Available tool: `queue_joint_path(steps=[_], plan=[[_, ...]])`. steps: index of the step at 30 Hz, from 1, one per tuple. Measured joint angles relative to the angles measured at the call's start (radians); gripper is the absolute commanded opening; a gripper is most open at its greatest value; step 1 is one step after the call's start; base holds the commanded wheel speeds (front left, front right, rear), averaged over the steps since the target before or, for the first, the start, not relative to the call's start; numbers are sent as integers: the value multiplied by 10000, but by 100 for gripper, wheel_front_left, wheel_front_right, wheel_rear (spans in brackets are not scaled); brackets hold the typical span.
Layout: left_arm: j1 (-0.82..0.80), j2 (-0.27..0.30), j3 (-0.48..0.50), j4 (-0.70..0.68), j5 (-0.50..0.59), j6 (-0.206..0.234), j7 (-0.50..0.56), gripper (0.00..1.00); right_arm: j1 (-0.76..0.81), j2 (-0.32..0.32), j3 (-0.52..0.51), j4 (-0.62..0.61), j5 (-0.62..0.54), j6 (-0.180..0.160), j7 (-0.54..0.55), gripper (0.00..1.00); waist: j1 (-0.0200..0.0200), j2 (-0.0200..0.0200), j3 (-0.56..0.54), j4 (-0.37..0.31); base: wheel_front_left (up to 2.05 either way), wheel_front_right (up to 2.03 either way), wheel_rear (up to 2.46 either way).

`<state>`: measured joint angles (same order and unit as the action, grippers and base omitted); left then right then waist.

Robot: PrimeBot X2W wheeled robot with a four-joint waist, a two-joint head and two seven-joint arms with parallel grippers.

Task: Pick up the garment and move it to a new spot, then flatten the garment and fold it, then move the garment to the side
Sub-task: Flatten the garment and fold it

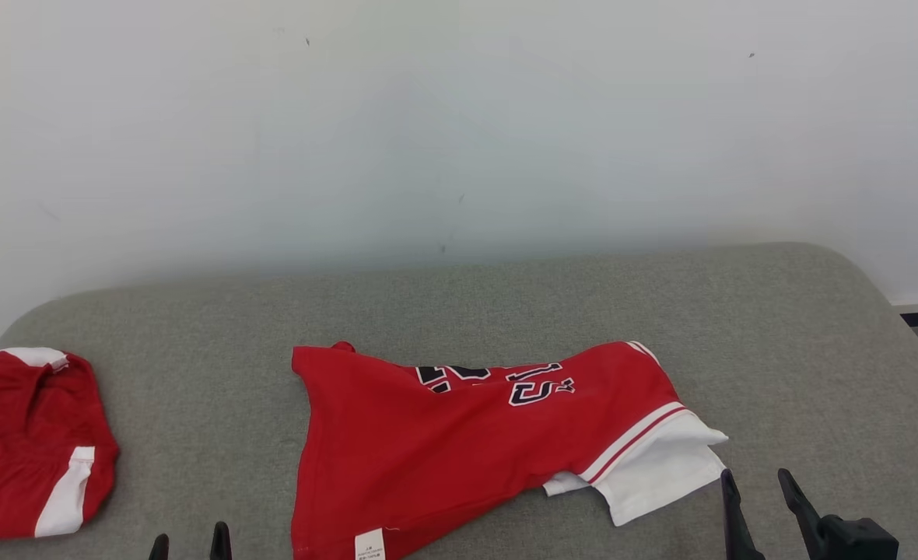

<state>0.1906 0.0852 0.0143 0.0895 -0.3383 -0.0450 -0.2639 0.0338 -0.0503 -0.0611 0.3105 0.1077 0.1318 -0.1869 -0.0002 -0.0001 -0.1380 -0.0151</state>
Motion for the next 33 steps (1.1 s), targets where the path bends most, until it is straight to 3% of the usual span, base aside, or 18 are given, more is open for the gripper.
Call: queue_joint_path(steps=[21,25,33], plan=[[-956,-186,-12,1417,144,-255,0,100,20,2,192,-552,-56,0,142,100,2,1,264,-22,0,0,0],[-1077,-188,-265,1728,232,-305,100,100,-162,0,199,-230,-142,0,729,100,2,1,341,-44,0,0,0],[-2036,-159,-1066,2938,307,-441,1697,100,-1568,-337,263,1358,-203,0,2696,100,2,1,745,40,0,0,0]])
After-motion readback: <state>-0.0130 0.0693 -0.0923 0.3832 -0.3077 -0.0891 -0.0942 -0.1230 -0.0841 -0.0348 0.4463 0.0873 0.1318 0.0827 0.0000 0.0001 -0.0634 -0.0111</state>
